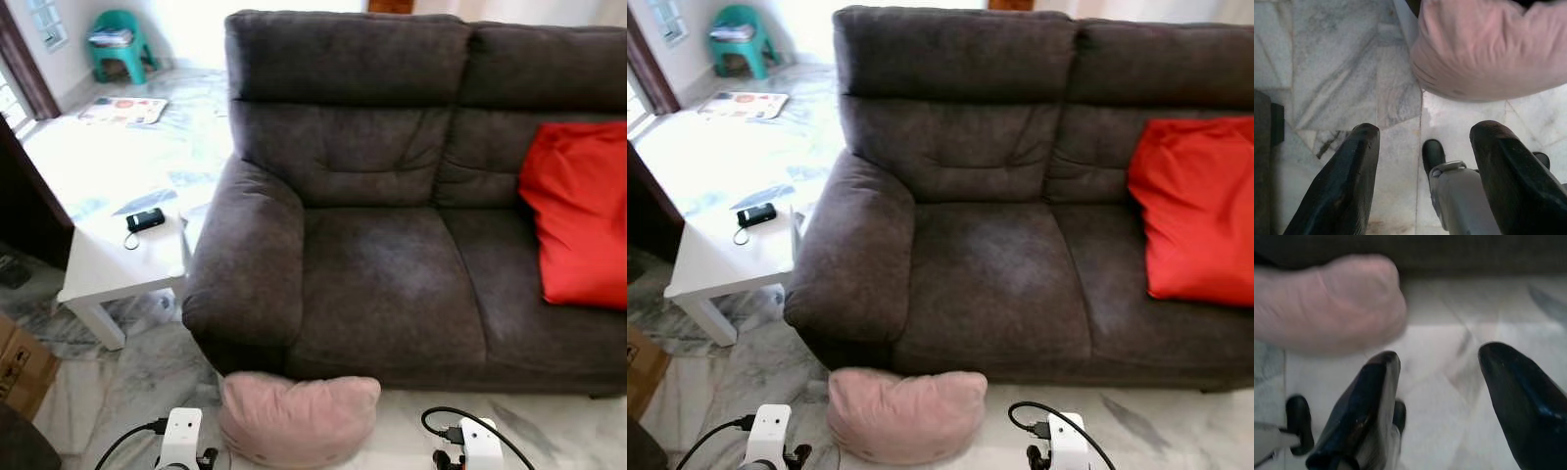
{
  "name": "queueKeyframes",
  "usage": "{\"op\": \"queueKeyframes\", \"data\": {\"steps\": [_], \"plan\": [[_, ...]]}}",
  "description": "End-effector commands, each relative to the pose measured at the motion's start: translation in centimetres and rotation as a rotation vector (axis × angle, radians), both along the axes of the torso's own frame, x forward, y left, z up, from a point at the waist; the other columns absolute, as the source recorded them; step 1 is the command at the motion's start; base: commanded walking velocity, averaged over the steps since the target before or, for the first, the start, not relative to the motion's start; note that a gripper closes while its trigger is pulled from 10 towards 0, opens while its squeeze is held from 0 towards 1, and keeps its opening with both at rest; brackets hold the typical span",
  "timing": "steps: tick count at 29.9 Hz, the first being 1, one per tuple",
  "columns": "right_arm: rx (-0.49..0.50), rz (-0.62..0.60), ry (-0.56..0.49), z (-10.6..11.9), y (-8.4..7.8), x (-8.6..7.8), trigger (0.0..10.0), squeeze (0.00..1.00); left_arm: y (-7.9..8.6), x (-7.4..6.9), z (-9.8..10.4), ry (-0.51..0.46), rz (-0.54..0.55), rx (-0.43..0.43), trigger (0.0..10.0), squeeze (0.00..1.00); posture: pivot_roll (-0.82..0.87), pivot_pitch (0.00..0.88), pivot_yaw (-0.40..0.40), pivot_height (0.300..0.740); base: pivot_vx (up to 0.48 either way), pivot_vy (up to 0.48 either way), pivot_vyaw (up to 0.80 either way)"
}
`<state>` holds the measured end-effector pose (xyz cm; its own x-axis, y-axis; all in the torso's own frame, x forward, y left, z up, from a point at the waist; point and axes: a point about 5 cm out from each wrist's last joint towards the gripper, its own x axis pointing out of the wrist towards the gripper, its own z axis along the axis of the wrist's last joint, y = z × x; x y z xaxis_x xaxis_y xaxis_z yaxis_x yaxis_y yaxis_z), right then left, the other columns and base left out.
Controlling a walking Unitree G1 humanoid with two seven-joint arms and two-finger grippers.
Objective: Move the pillow to the sofa from floor
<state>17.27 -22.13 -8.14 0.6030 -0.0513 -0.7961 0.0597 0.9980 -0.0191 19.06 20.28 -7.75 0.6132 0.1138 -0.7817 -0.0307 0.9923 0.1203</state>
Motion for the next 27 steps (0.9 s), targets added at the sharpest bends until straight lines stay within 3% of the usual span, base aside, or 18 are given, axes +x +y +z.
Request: {"op": "queueKeyframes", "data": {"steps": [1,10,27], "plan": [[-0.006,-0.005,0.009,-0.10,-0.33,-0.39,10.0,0.00,-0.20,-0.32,-0.22,0.018,-0.011,0.003,10.0,0.00,0.00,0.000,-0.053,0.739,0.300,0.000,0.00],[-0.006,-0.009,0.007,-0.04,-0.36,-0.27,10.0,0.00,-0.28,-0.30,-0.22,0.019,-0.015,-0.001,10.0,0.00,-0.01,0.000,-0.055,0.739,0.296,0.000,0.00],[0.002,-0.019,-0.002,-0.05,-0.20,-0.23,10.0,0.00,-0.42,-0.36,-0.24,0.010,-0.040,-0.007,10.0,0.00,-0.01,0.000,-0.046,0.739,0.000,0.000,0.00]]}}
